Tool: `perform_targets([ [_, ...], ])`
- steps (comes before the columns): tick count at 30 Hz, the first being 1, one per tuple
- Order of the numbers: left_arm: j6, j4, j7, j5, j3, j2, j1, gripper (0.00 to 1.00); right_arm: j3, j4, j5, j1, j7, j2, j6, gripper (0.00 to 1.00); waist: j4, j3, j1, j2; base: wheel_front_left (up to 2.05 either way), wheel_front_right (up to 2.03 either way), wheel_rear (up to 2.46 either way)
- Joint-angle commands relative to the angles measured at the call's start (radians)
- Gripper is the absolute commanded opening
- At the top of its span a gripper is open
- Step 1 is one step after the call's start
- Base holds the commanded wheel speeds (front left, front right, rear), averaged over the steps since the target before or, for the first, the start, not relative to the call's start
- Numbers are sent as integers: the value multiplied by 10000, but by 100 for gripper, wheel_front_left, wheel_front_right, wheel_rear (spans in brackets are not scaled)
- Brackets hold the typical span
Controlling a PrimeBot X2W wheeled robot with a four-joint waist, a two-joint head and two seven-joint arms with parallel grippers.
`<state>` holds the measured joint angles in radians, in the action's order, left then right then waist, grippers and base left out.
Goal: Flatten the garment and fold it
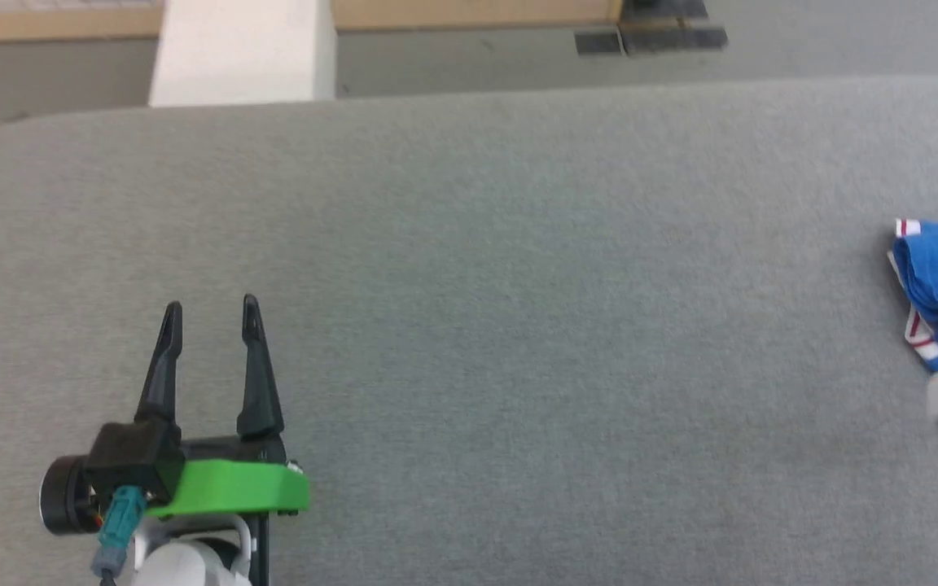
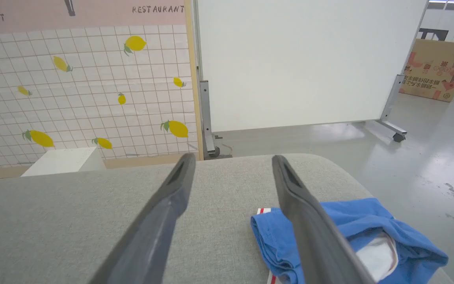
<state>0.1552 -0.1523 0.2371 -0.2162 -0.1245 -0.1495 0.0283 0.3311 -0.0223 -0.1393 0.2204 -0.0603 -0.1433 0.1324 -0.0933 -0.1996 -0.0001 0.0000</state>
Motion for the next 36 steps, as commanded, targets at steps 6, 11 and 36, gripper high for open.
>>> perform_targets([
  [6,-28,219,185,100,-41,4,-459,100,-545,-1291,19,-1585,29,789,-17,100,583,922,1,0,0,0,0],
  [11,-313,316,235,-157,-33,178,-717,100,-694,-1331,29,-2417,600,920,-17,100,685,1175,1,0,0,0,0],
  [36,-1600,1100,246,719,91,845,-1593,100,-1169,877,48,-3216,2654,930,-17,100,1028,1757,1,0,0,0,0],
])
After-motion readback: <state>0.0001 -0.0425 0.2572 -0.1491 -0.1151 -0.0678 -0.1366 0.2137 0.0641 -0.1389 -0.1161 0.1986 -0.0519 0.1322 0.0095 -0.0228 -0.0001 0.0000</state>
